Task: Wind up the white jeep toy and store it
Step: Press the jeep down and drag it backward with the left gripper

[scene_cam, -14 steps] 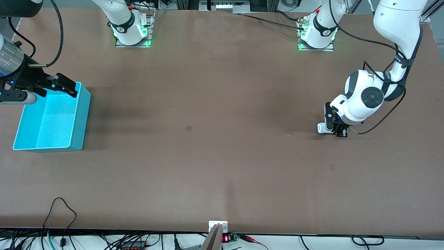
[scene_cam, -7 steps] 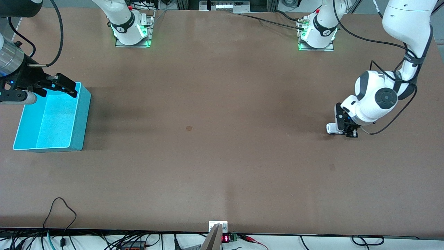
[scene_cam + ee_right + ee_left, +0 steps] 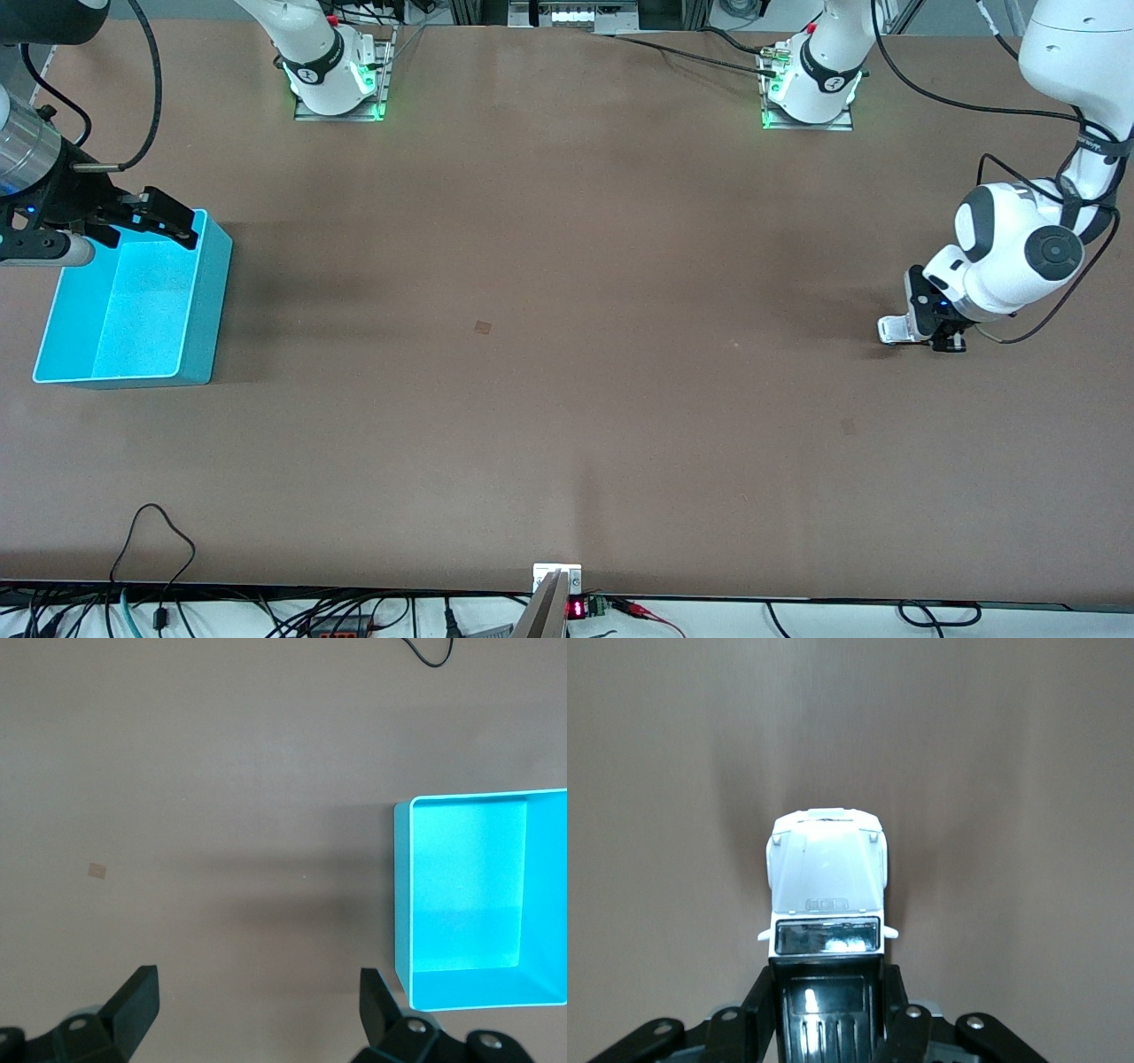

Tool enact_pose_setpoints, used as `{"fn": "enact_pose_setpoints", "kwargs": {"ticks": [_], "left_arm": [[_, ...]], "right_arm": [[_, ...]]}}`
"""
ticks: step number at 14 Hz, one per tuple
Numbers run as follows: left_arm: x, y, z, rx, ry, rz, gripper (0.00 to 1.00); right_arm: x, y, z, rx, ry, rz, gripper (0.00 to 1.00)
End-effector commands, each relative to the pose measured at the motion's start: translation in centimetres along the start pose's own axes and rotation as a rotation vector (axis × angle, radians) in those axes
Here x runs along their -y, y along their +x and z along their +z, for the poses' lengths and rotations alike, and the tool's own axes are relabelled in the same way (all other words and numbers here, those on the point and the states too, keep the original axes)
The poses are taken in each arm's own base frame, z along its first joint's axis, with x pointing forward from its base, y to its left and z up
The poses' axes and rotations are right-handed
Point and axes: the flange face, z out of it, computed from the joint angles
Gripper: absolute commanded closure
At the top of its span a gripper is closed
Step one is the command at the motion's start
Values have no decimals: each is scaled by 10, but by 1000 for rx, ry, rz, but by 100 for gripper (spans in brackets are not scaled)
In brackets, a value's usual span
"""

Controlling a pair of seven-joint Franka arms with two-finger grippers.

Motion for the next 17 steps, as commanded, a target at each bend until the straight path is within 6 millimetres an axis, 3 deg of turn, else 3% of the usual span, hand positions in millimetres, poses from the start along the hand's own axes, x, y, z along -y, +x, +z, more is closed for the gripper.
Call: {"fn": "enact_pose_setpoints", "kwargs": {"ticks": [1, 5, 15, 16, 17], "left_arm": [[-14, -38, 55, -15, -74, -10, 86], [-15, -52, 56, -16, -69, 0, 85], [-13, -51, 54, -16, -65, 37, 82], [-13, -50, 54, -16, -65, 40, 78], [-11, -49, 52, -16, -62, 59, 63]], "right_arm": [[0, 1, -3, 4, -10, -2, 0], [1, 1, -3, 4, -9, -4, 0], [1, 3, 2, 8, -9, -4, 0], [2, 3, 2, 8, -9, -6, 0], [1, 3, 1, 8, -9, -4, 0]]}}
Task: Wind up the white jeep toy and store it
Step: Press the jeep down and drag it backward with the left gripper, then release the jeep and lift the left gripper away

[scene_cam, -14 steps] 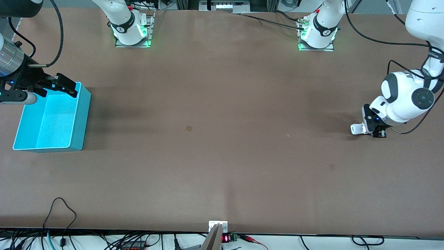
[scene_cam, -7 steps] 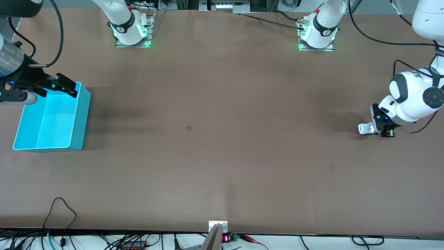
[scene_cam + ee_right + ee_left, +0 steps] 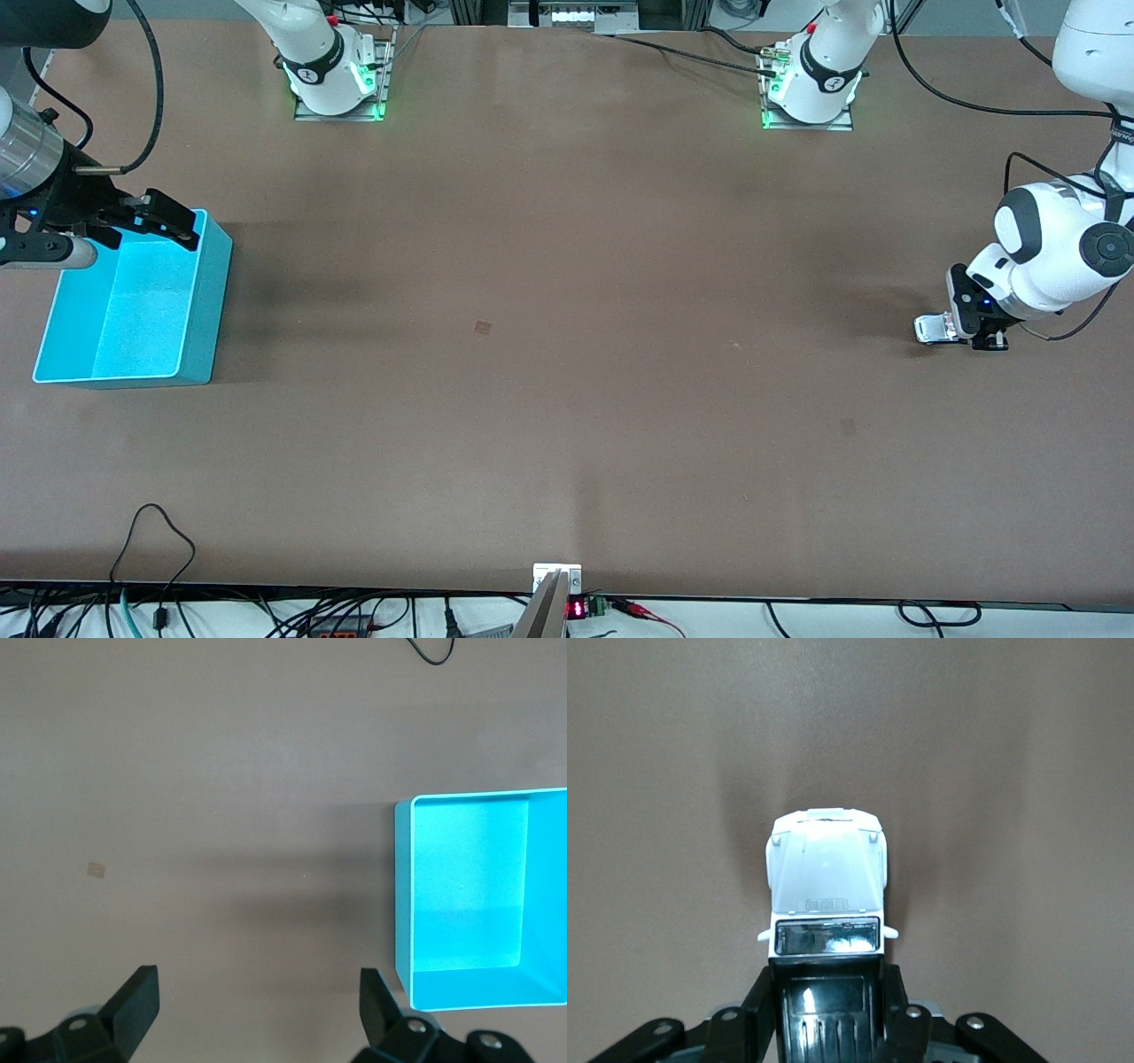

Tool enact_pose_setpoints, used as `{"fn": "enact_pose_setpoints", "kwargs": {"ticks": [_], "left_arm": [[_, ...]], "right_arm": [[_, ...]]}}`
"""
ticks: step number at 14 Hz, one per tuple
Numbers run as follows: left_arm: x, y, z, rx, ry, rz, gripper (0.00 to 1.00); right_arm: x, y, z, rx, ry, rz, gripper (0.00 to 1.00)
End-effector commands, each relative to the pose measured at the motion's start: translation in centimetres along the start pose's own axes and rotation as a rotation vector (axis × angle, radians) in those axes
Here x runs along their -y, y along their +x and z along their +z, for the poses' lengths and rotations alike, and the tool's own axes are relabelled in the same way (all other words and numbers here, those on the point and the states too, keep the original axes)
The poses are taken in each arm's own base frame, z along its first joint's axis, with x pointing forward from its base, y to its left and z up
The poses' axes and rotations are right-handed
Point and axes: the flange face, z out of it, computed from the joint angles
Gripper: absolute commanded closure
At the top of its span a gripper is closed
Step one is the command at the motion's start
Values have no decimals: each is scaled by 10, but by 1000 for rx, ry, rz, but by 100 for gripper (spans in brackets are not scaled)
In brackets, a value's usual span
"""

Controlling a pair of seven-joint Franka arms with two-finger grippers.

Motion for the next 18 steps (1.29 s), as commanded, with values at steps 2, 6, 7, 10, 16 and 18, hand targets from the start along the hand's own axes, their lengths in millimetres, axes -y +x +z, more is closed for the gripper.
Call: {"fn": "enact_pose_setpoints", "kwargs": {"ticks": [2, 6, 7, 10, 16, 18], "left_arm": [[-2, 13, 34, -20, -44, 128, 0], [7, 19, -9, -8, -18, 138, 0], [9, 26, -21, -16, -28, 137, 0], [9, 38, -67, -10, -77, 94, 0], [51, 62, -168, 3, -211, -166, 0], [62, 83, -199, 7, -229, -242, 0]], "right_arm": [[1, 1, -3, 1, -9, -4, 0], [1, 1, -2, 3, -9, -5, 0], [0, 1, -3, 1, -9, -2, 0], [0, 1, -3, 1, -9, -2, 0], [0, 1, -2, 3, -9, -2, 0], [1, 1, -3, 0, -9, -4, 0]]}}
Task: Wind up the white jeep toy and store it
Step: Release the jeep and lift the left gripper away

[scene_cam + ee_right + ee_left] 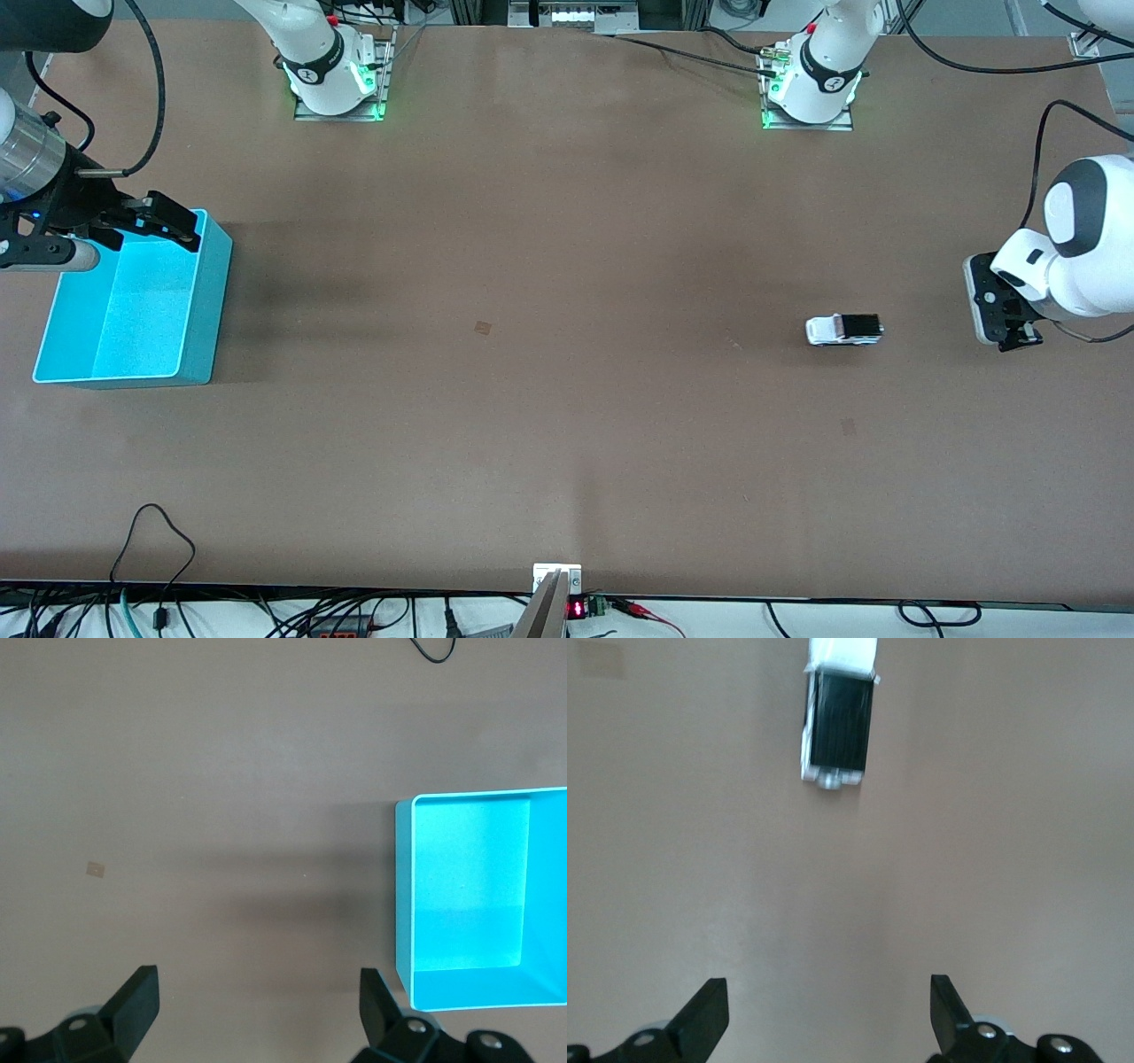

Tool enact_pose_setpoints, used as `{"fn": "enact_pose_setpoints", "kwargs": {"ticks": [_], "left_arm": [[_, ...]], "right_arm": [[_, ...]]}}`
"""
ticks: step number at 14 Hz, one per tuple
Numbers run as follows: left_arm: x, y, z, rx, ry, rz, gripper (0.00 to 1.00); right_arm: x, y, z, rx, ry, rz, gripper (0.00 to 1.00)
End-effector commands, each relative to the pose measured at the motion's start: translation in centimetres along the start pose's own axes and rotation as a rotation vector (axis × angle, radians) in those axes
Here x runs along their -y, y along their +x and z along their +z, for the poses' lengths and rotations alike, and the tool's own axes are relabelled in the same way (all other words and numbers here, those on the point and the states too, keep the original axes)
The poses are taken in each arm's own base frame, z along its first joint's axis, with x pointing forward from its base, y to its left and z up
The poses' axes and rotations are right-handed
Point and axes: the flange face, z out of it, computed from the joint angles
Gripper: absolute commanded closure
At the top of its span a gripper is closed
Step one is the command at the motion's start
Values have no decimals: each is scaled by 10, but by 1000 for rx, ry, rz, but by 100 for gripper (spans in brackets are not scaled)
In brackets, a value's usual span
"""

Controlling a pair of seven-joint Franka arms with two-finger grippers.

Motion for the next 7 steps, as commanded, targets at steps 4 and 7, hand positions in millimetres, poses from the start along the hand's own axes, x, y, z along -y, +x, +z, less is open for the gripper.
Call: {"fn": "enact_pose_setpoints", "kwargs": {"ticks": [4, 7], "left_arm": [[1, 51, -57, -73, -37, -351, 0], [3, 68, -93, -106, 0, -503, 0]], "right_arm": [[1, 1, -4, -1, -9, -4, 0], [1, 1, -5, -3, -9, -4, 0]]}}
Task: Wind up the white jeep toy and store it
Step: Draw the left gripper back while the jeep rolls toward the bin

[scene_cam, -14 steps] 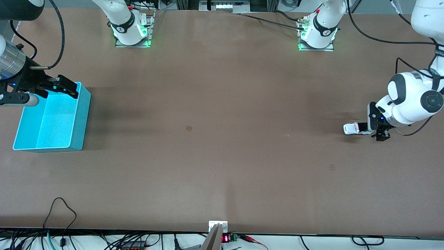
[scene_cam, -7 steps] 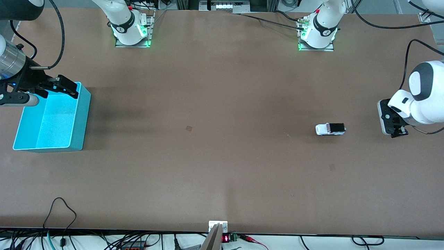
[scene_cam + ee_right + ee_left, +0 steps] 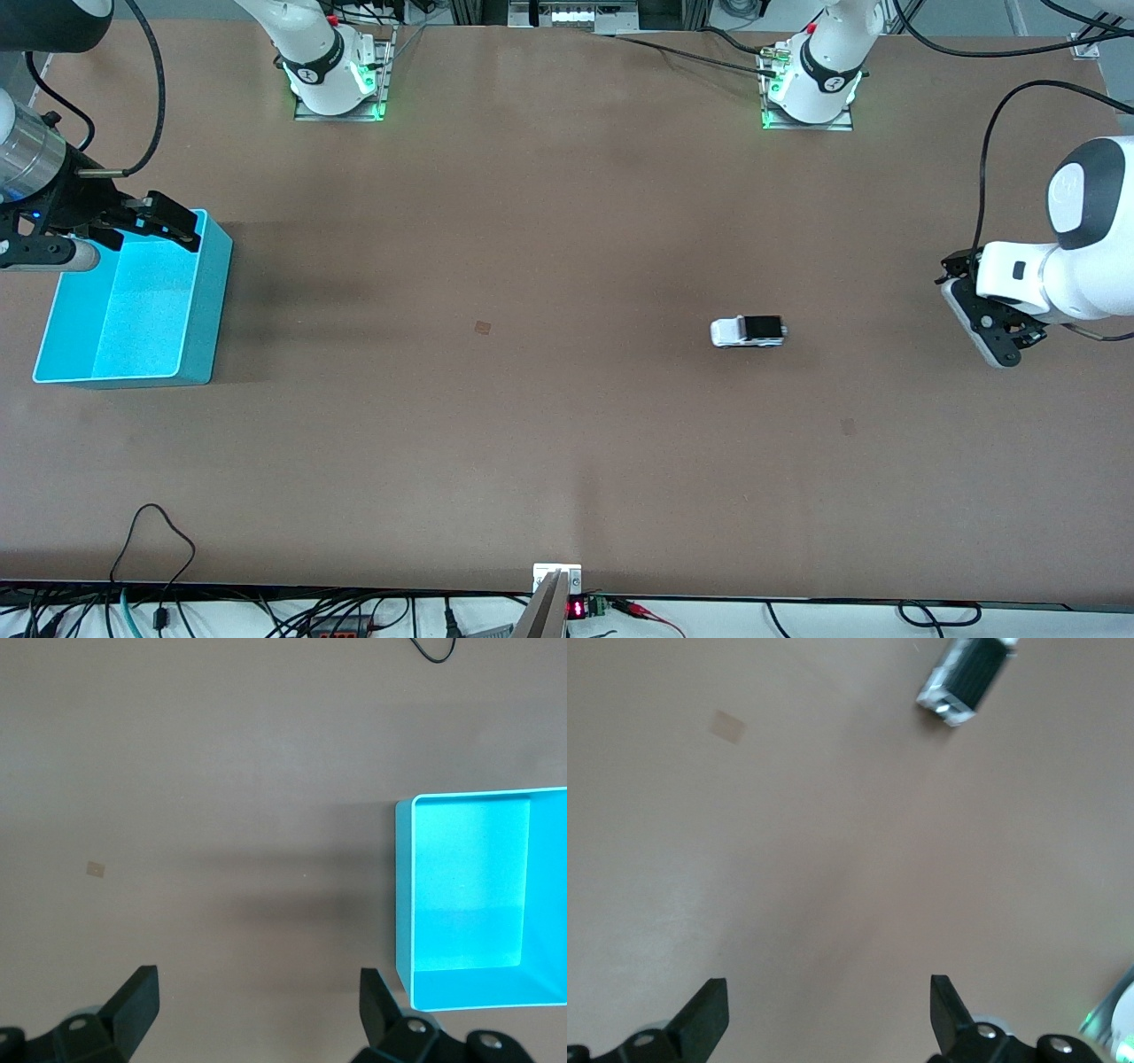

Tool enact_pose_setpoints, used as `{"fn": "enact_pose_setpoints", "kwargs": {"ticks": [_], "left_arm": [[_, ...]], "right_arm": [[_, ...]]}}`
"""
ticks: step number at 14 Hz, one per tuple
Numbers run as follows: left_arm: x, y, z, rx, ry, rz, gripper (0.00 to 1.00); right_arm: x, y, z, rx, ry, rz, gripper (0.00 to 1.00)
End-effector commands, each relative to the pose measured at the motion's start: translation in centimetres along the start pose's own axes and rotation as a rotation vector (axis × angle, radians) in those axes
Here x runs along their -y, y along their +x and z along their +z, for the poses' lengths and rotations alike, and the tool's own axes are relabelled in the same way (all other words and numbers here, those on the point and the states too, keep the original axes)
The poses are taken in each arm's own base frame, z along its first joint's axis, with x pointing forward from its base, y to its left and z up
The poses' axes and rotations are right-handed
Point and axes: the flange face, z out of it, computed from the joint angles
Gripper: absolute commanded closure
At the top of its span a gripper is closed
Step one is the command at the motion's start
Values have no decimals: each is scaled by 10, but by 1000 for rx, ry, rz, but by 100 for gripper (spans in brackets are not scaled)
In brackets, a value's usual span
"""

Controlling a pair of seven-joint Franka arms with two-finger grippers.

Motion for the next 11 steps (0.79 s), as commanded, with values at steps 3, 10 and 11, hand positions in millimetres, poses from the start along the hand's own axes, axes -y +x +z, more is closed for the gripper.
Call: {"fn": "enact_pose_setpoints", "kwargs": {"ticks": [3, 10, 11], "left_arm": [[-24, 25, -57, -16, 12, -190, 0], [-64, 2, -121, -137, 16, -670, 0], [-74, -10, -132, -157, 27, -724, 0]], "right_arm": [[1, 1, -4, -1, -9, -4, 0], [1, 1, -5, -3, -9, -4, 0], [1, 1, -4, -1, -9, -4, 0]]}}
